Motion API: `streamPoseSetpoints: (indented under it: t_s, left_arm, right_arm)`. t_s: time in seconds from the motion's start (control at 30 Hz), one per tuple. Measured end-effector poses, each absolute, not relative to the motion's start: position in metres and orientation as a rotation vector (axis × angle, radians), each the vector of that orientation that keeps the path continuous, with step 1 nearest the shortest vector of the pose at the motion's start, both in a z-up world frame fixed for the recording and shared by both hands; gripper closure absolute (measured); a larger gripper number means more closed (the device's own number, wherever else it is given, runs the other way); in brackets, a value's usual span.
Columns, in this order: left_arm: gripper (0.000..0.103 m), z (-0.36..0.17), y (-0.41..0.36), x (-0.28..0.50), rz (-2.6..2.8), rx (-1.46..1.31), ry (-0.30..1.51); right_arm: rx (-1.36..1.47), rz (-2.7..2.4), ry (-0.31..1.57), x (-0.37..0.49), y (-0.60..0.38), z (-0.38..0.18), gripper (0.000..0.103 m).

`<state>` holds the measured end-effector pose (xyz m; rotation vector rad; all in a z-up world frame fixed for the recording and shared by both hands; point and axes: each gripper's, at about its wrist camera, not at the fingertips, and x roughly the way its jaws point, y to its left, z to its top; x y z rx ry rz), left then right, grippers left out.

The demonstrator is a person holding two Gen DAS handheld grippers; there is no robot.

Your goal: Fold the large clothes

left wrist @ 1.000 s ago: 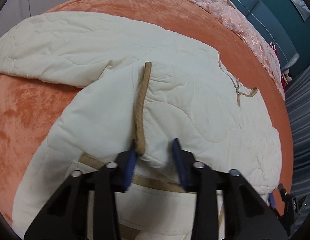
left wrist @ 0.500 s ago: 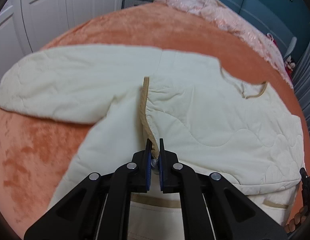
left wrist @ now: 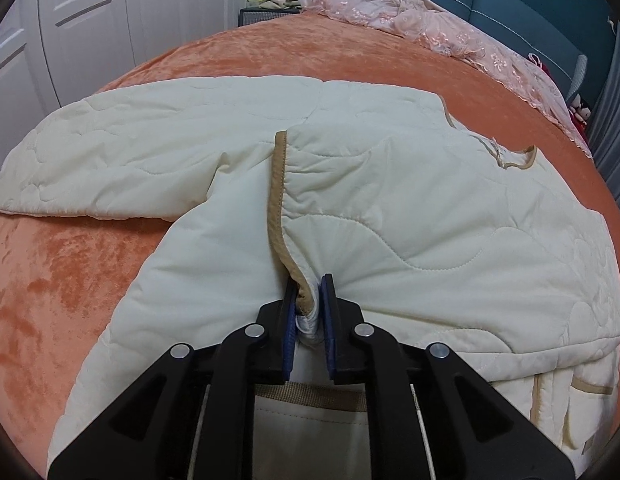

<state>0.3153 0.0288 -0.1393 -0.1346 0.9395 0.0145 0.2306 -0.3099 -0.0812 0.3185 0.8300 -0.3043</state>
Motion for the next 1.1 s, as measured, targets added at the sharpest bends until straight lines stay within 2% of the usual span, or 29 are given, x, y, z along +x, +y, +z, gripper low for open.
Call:
streamPoseSetpoints:
  t_s: [0.13,0.17,0.2,0.33,0.47,0.8,1.0,1.07,1.1]
  left_arm:
    - [0.088,-0.137,0.024,0.315,0.024,-0.11,0.937]
    - [0.087,-0.137,0.024,0.314,0.026,-0.108,0.937]
    - [0.087,-0.137,0.024,0.314,0.025,-0.107,0.934]
    - [0.086,-0.142,0.026,0.309,0.017,-0.112,0.905]
    - [0.085,-0.144,0.026,0.309,0.015,-0.115,0.887]
    - [0.079,-0.147,0.03,0.304,-0.006,-0.153,0.856]
    - [0.072,-0.13,0.055,0.296,-0.043,-0.284,0.865]
    - [0.065,-0.113,0.078,0.284,-0.019,-0.316,0.834]
    - [0.057,-0.105,0.093,0.279,-0.001,-0.326,0.821]
  right_arm:
    - [0.226,-0.025,0.84,0.255,-0.229,-0.075,0.076]
    - [0.203,0.012,0.849,0.263,-0.212,-0.079,0.083]
    - [0.198,0.041,0.858,0.269,-0.199,-0.084,0.084]
    - [0.199,0.06,0.909,0.286,-0.168,-0.111,0.085]
    - [0.193,0.036,0.968,0.286,-0.16,-0.139,0.086]
    - [0.136,0.026,0.91,0.28,-0.154,-0.158,0.087]
    - [0.092,0.007,0.9,0.281,-0.148,-0.158,0.087]
    - [0.094,0.006,0.895,0.28,-0.148,-0.158,0.087]
    - [0.095,0.006,0.893,0.28,-0.148,-0.158,0.087]
